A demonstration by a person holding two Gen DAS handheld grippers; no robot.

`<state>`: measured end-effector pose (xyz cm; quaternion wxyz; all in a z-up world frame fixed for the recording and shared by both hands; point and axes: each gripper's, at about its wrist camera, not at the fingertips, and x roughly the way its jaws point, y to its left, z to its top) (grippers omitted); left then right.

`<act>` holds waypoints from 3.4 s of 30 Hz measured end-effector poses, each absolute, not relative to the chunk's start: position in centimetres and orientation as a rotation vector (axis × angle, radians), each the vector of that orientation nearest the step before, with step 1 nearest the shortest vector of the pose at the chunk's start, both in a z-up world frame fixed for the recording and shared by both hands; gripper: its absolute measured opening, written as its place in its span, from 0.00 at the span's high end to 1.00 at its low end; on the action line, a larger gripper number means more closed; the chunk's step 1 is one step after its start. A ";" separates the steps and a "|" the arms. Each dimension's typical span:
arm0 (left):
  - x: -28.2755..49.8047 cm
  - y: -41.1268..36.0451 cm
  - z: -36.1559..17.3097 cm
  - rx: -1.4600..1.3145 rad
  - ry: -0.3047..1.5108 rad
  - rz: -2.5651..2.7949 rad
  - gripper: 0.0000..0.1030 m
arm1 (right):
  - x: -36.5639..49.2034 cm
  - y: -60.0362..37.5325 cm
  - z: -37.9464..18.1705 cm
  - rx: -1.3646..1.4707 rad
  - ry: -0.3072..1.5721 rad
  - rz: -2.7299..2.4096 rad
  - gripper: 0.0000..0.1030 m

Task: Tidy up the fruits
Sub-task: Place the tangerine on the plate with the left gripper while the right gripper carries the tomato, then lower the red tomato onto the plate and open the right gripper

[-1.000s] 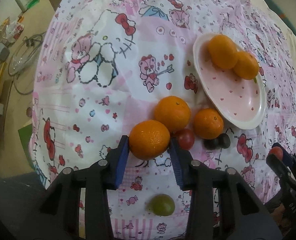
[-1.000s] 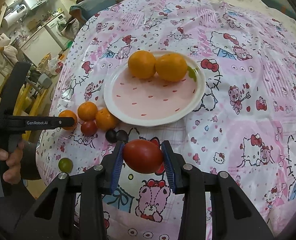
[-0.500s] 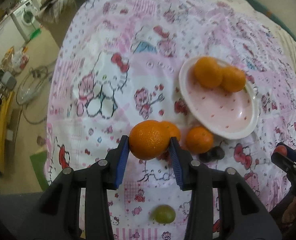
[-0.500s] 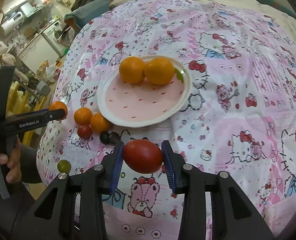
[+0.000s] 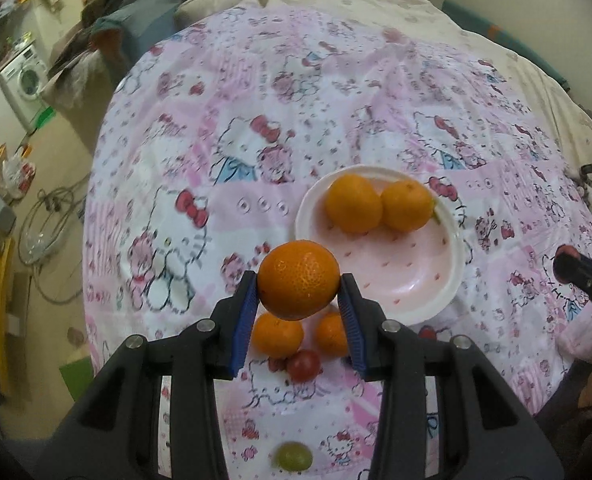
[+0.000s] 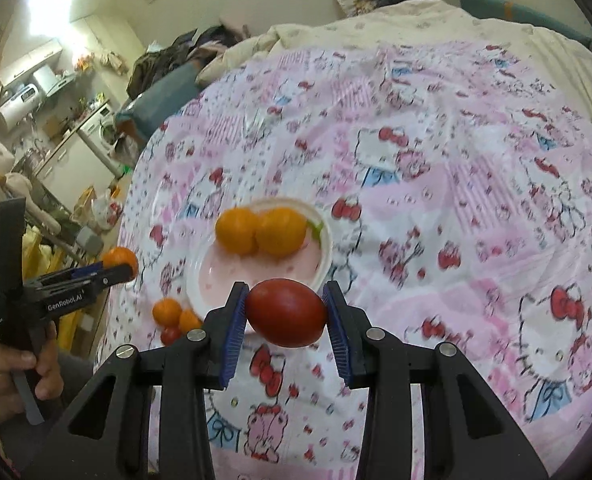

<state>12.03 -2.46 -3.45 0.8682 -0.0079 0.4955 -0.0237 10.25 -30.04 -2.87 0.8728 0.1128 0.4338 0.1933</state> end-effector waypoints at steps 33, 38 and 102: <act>19.9 -6.6 -10.6 0.102 1.188 -0.148 0.65 | 21.5 -24.8 -9.5 0.110 1.092 0.464 0.61; 20.6 -6.8 -11.6 0.133 1.227 -0.147 0.65 | 21.4 -23.8 -11.6 0.083 1.149 0.468 0.61; 15.1 -3.3 -6.2 0.032 1.064 -0.035 0.24 | 16.8 -27.7 -5.3 0.282 1.022 0.349 0.21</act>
